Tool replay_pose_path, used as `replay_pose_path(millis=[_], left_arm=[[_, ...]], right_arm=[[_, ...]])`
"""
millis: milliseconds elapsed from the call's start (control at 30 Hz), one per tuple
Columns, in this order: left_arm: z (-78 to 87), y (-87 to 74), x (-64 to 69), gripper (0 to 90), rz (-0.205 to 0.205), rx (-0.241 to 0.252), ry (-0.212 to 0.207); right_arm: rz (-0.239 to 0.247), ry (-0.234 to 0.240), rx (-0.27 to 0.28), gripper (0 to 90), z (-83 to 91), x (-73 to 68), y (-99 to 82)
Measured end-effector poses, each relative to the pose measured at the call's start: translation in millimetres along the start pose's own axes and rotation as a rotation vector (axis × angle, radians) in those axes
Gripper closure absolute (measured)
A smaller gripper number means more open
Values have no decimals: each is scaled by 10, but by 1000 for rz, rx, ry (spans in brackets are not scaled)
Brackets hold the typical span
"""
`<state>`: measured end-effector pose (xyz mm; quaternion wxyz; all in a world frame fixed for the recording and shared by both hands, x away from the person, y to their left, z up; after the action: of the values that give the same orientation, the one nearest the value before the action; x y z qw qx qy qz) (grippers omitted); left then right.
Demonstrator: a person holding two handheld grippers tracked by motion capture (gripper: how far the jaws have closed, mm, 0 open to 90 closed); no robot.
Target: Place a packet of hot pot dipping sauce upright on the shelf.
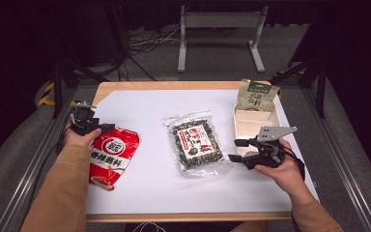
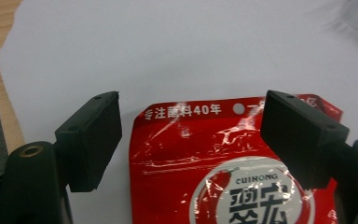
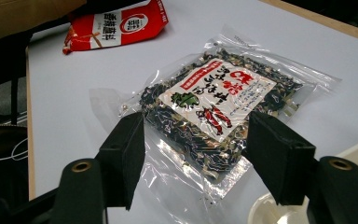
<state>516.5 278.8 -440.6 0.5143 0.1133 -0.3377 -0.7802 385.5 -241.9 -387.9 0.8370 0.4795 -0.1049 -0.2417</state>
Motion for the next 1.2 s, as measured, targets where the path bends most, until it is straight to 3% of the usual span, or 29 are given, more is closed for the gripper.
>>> replay_pose_path(millis=[133,400,633,700,800,1000,1100,1200], left_arm=[[-52,0,-54,234,8,14,-10],[-167,-46,-168,276,49,15,-79],[-200,-60,-148,302,29,26,-137],[-219,-68,-129,288,7,30,-164],[-239,-82,-119,277,3,20,-174],[-270,-104,-121,292,-1,-8,-155],[-268,-128,-132,349,-22,-38,-132],[-248,-134,-136,413,-13,-44,-138]], right_arm=[[-9,4,-8,369,-22,17,-33],[-4,17,-20,368,-60,-2,-53],[-4,25,-31,365,-88,-10,-75],[-1,29,-32,362,-99,-20,-75],[-1,32,-33,359,-103,-31,-74],[-4,40,-38,348,-123,-37,-86],[-2,40,-38,345,-124,-39,-85],[-1,42,-38,342,-123,-46,-84]])
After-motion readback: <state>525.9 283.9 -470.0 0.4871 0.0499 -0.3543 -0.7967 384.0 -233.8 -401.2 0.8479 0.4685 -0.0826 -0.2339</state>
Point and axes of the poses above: each handheld gripper's, and its own axes: z roughly backward along the jaws, y roughly out of its top, x roughly to its right, the point moved 4 cm from there along -z, roughly forward along the jaws, and after that the axes turned 1 degree about -y, right-handed, at the moved point
